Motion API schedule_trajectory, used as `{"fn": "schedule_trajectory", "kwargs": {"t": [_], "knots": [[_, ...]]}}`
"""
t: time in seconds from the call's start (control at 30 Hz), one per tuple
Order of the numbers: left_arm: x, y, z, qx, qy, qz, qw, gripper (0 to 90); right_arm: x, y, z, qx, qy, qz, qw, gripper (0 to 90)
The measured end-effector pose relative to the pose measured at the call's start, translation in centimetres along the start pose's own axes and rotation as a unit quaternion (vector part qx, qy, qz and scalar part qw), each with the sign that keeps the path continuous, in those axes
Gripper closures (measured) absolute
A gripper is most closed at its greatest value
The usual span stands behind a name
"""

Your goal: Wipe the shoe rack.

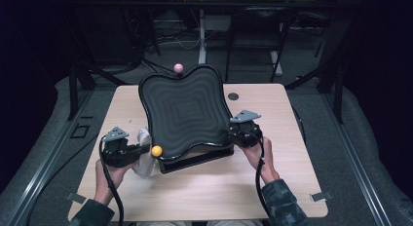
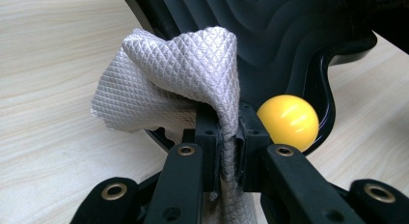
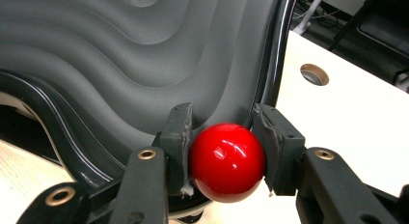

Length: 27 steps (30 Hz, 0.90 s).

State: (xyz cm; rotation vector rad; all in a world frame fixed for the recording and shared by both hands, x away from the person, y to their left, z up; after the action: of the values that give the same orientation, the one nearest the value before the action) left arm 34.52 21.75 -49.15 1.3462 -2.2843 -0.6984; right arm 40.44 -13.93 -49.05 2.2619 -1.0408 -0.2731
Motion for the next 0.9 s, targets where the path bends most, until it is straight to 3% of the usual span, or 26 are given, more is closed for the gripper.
{"fn": "schedule_trajectory", "kwargs": {"t": [0.13,0.2,0.43,0.67,0.9], "knots": [[-0.4,-0.2,-0.2,0.0,0.001,-0.009,1.0,82.2,-0.1,-0.1,0.1,0.011,-0.009,0.002,0.9999,55.6],[-0.7,-0.3,-0.3,0.0,0.004,-0.015,0.9999,82.1,-0.1,-0.2,0.1,0.015,-0.007,0.016,0.9997,57.2],[-1.6,-1.3,-0.8,-0.01,0.009,-0.023,0.9997,82.1,-0.3,-0.2,0.2,0.015,-0.001,0.019,0.9997,59.1],[-1.7,-1.0,-2.3,0.007,0.004,-0.029,0.9995,82.1,-0.3,-0.2,0.2,0.012,0.0,0.024,0.9996,59.1],[-1.8,-1.3,-3.6,0.008,-0.006,-0.034,0.9994,82.1,-0.3,-0.2,0.2,0.015,0.001,0.021,0.9997,59.2]]}}
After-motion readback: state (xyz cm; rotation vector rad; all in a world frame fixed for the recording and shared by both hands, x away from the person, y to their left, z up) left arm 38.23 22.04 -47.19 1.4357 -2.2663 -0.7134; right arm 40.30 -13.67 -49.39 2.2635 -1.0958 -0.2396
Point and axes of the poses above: each handheld gripper's, and its own axes: y roughly backward along the jaws, z roughly out of its underside, x roughly to its right, the point moved 3 cm from there along -y, roughly forward along the jaws, and after that the axes turned 9 degrees about -z, right-handed, at the moved point
